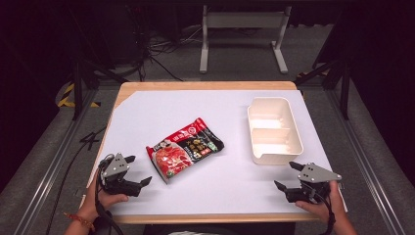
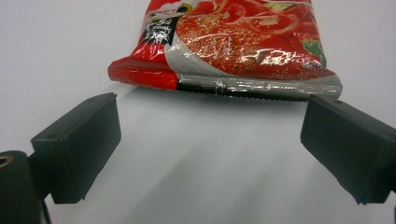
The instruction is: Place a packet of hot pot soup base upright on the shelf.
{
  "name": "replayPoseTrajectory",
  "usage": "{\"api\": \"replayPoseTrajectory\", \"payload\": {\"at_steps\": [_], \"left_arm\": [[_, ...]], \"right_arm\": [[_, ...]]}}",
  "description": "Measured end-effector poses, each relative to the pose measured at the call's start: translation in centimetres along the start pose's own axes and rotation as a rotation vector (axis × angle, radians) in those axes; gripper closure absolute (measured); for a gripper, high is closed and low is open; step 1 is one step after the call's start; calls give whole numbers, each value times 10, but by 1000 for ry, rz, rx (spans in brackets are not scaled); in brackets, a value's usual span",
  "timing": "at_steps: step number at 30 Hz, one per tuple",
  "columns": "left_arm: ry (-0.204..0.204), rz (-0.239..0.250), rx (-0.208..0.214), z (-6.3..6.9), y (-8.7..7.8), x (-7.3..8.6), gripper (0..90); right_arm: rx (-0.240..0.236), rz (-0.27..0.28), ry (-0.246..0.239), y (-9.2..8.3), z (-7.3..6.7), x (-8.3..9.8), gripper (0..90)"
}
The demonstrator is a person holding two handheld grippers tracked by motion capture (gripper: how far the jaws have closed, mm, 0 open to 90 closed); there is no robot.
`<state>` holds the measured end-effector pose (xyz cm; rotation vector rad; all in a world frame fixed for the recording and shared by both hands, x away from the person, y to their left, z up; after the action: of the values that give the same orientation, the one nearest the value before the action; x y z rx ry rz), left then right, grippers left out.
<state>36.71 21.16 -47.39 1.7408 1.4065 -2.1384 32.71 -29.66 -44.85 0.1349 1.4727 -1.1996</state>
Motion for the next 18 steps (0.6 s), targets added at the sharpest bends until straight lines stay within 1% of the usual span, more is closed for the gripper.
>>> {"api": "replayPoseTrajectory", "payload": {"at_steps": [1,2,3,4,5,7,11,12,14,15,16,18], "left_arm": [[4,-6,-1,1,0,0,62],[9,-5,2,1,0,0,62],[9,-5,2,1,0,0,62],[16,1,5,3,-2,1,61],[13,4,7,3,-2,1,61],[18,3,7,3,-3,2,61],[21,-2,12,3,-2,2,62],[24,-4,12,3,-2,2,62],[22,-3,11,3,-2,2,62],[23,-5,11,3,-2,2,63],[20,-9,11,3,-2,2,63],[28,-12,7,3,-1,2,63]], "right_arm": [[3,-4,-20,1,-1,0,187],[2,-4,-23,1,-1,0,187],[-6,2,-18,1,-1,0,186],[-6,4,-17,1,-1,0,184],[-1,4,-16,1,-1,0,183],[0,0,-21,2,-1,-2,179],[4,11,-19,0,-3,-6,177],[-8,18,-10,0,-4,-9,177],[-18,21,-19,0,-6,-13,189],[-37,29,-15,-1,-7,-17,198],[-45,34,-14,-1,-8,-19,199],[-63,44,-18,-1,-11,-25,212]]}}
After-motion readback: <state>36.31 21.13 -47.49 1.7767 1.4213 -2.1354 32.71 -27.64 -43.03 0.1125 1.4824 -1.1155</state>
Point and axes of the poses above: each handheld gripper's, and its own axes: y roughly forward along the jaws, x roughly out of its underside, z roughly to its right, the point moved 5 cm from there along y, roughly forward along the jaws, and after that the axes turned 1 degree about -z, right-handed, at the moved point
